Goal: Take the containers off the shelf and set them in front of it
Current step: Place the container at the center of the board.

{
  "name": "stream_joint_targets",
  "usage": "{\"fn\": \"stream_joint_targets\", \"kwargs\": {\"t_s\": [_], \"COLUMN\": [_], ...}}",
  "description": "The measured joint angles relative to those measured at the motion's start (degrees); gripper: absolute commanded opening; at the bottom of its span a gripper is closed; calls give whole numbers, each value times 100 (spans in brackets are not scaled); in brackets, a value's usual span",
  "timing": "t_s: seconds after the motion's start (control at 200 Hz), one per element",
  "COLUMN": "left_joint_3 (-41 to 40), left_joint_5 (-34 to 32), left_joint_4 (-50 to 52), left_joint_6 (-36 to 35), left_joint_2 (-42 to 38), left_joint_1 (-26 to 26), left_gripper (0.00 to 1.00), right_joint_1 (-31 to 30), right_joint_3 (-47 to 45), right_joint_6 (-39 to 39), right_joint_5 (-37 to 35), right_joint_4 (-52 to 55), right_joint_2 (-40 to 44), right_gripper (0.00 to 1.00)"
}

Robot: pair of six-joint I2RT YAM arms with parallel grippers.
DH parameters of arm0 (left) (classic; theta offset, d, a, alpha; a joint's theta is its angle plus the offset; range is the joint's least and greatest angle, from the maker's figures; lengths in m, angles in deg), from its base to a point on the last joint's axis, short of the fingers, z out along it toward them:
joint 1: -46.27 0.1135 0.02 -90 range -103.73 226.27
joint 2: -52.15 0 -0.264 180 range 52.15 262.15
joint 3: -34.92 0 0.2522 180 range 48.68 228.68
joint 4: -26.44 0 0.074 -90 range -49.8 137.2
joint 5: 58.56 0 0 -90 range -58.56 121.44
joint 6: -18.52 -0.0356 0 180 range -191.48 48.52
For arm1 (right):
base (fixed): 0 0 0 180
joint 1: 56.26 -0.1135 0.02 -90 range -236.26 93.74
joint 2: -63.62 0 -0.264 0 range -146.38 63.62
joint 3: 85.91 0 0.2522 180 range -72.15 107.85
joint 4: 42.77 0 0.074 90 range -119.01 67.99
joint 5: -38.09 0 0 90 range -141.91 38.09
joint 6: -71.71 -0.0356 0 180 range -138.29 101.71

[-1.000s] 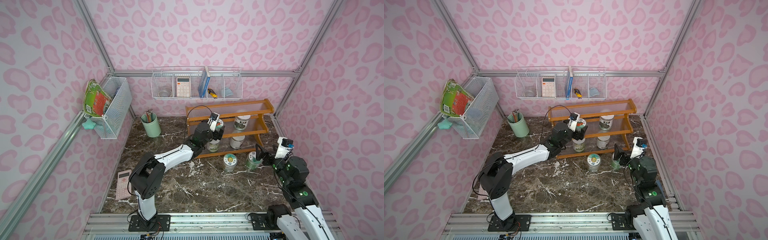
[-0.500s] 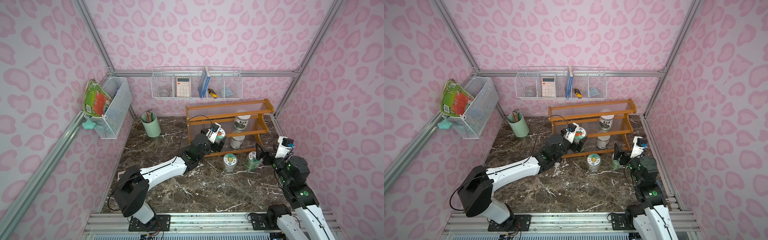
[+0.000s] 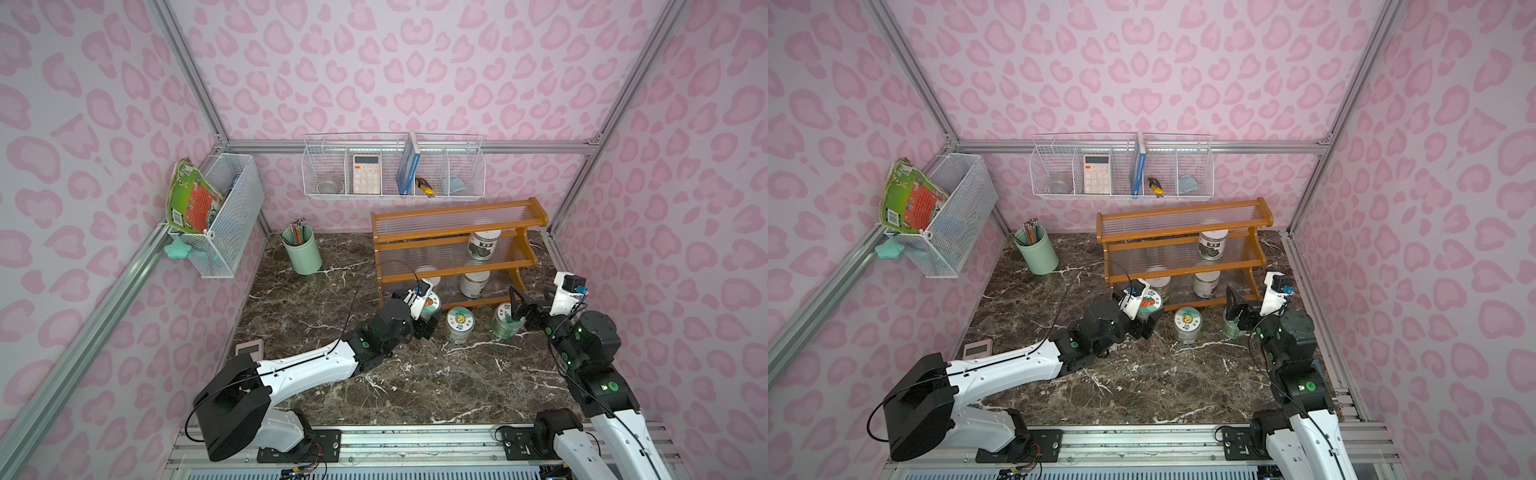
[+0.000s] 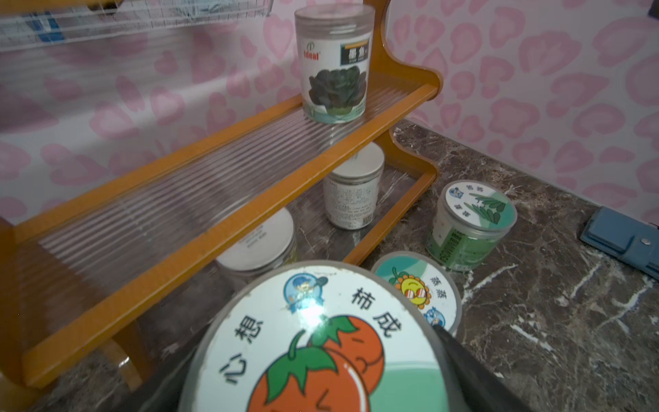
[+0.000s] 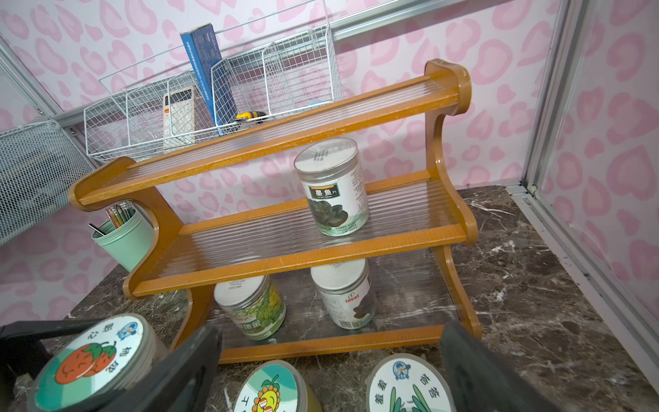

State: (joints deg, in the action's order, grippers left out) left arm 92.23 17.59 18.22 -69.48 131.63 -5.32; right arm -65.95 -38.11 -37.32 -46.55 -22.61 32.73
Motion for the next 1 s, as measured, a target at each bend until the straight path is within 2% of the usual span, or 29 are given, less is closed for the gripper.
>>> {"fn": "stream_joint_targets", "kwargs": {"t_s": [0.19, 0.415, 1.0], "left_joint_3": [-463, -870, -1316], "left_joint_5": [-70, -61, -461], "left_joint_4": [-234, -868, -2247], "left_joint_6": [286, 503, 599], "left_joint_2": [48, 474, 1303], "left_joint_1": [-11, -11, 44], "left_gripper": [69, 69, 72], "right_joint_1": [0, -7, -7], "right_joint_3": [13, 13, -105], "right_joint_6": [2, 0, 7], "right_joint_5": [90, 131, 125], "right_joint_4": [22, 22, 15], "right_joint_2": [7, 42, 188], "right_gripper": [99, 99, 99]}}
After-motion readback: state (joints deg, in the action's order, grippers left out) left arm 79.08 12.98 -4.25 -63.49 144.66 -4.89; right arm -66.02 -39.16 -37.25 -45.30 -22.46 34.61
